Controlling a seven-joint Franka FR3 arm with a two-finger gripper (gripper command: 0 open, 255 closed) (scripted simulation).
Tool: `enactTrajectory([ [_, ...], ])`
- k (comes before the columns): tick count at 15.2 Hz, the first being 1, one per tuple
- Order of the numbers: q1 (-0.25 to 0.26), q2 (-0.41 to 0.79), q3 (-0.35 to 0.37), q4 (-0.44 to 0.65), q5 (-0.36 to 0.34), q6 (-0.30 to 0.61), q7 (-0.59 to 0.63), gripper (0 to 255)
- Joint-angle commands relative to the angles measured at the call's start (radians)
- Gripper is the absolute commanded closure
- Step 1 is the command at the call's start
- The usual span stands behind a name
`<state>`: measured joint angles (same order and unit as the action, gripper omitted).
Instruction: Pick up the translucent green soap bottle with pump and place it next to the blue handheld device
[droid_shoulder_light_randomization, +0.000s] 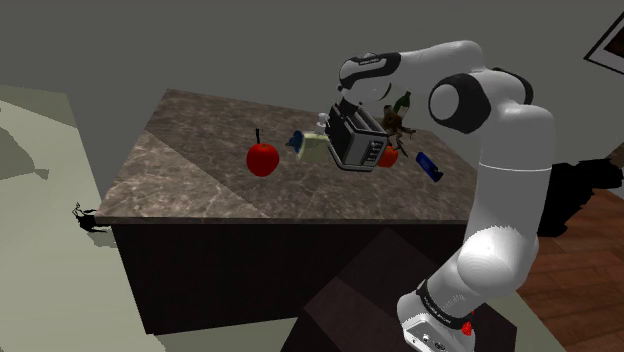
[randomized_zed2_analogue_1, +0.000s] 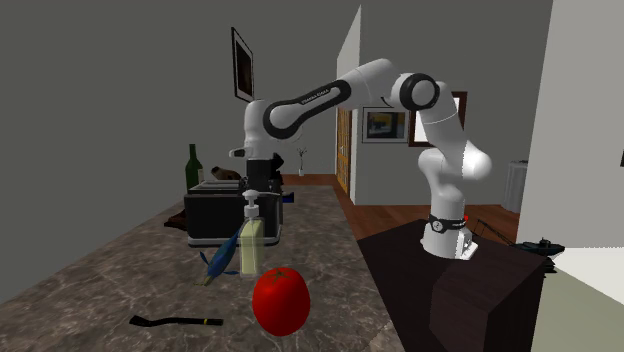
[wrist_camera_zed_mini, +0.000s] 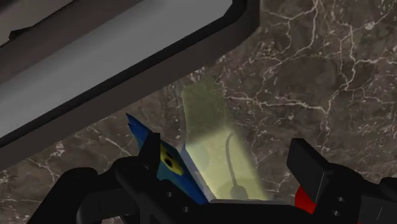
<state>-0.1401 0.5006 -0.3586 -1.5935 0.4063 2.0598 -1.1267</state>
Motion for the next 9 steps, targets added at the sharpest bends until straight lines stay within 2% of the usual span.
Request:
enactTrajectory([
  [1,-0.004,0.024,0.007,0.008,0.011,0.015,-0.008,0],
  [9,-0.003,0.052,0.017,-0.008,0.026,0.060,-0.018,0],
])
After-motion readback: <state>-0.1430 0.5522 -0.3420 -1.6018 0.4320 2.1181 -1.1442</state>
